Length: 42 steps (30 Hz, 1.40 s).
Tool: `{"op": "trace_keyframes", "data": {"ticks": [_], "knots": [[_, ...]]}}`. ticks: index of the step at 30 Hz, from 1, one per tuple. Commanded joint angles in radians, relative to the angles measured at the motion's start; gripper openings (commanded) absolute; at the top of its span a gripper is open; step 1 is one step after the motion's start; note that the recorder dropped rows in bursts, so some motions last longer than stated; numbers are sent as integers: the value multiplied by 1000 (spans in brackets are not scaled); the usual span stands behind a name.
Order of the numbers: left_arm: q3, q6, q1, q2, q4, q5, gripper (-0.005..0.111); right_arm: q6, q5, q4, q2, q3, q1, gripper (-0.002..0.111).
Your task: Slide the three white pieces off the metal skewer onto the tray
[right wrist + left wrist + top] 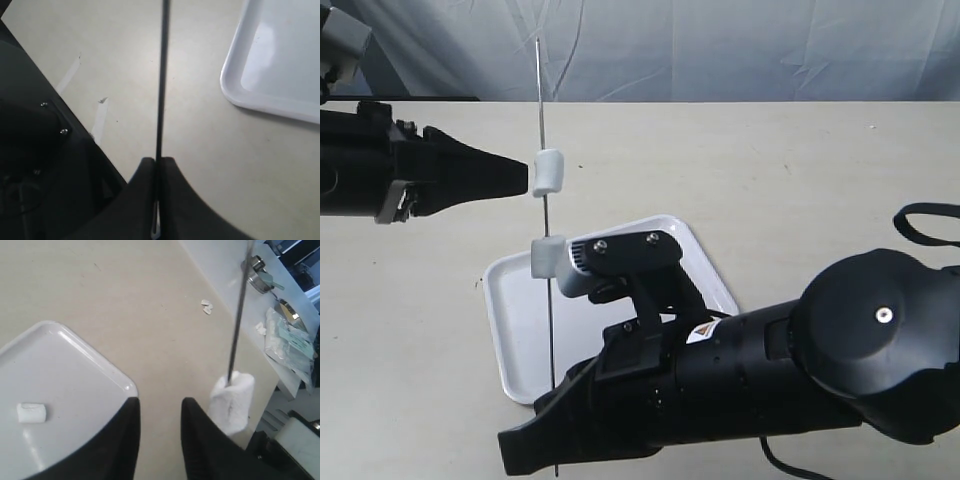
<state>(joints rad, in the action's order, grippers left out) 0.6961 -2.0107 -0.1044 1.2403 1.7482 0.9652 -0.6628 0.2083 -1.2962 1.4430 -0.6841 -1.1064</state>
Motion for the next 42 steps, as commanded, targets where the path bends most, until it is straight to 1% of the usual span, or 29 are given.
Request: {"op": "trace_keyframes", "data": {"ticks": [1, 4, 9, 19, 25, 27, 30, 32, 35, 42], "knots": [[-3, 4, 3, -9, -4, 65, 28, -7, -9, 5, -10, -2, 1, -1], [-3, 19, 3, -9, -6, 95, 28, -7, -9, 5, -10, -2, 1, -1], [-3, 33, 3, -9, -35, 93, 28, -7, -6, 8, -10, -2, 1, -1], [-3, 57, 3, -7, -49, 39, 28, -7, -6, 6, -10, -2, 1, -1], [-3, 65, 1, 6, -83, 44, 28, -7, -6, 6, -10, -2, 1, -1], [-3, 80, -19, 23, -100, 51, 28, -7, -6, 6, -10, -2, 1, -1], [-3, 85, -71, 52, -114, 28, 28, -7, -2, 6, -10, -2, 1, -1], [-3, 107, -109, 62, -126, -13, 28, -7, 3, 6, -10, -2, 1, -1], [-3, 111, -146, 74, -136, -70, 28, -7, 10, 3, -10, -2, 1, -1], [-3, 127, -149, 86, -141, -75, 28, -7, 17, 3, -10, -2, 1, -1]]}}
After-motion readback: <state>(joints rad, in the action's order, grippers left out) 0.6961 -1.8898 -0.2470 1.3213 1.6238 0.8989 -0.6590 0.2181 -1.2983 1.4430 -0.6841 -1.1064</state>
